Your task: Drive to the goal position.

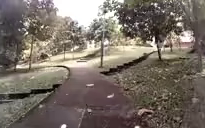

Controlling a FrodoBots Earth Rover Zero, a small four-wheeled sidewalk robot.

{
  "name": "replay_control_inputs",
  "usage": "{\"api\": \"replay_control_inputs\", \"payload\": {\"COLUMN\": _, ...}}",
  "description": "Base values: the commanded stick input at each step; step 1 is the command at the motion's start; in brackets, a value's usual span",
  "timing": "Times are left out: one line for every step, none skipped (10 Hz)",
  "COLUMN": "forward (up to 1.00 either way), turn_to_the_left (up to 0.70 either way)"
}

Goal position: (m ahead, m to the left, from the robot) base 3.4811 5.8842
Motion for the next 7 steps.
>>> {"api": "replay_control_inputs", "payload": {"forward": 0.50, "turn_to_the_left": 0.00}}
{"api": "replay_control_inputs", "payload": {"forward": 0.50, "turn_to_the_left": 0.27}}
{"api": "replay_control_inputs", "payload": {"forward": 0.50, "turn_to_the_left": 0.00}}
{"api": "replay_control_inputs", "payload": {"forward": 0.50, "turn_to_the_left": 0.06}}
{"api": "replay_control_inputs", "payload": {"forward": 0.50, "turn_to_the_left": 0.15}}
{"api": "replay_control_inputs", "payload": {"forward": 0.50, "turn_to_the_left": 0.23}}
{"api": "replay_control_inputs", "payload": {"forward": 0.50, "turn_to_the_left": 0.00}}
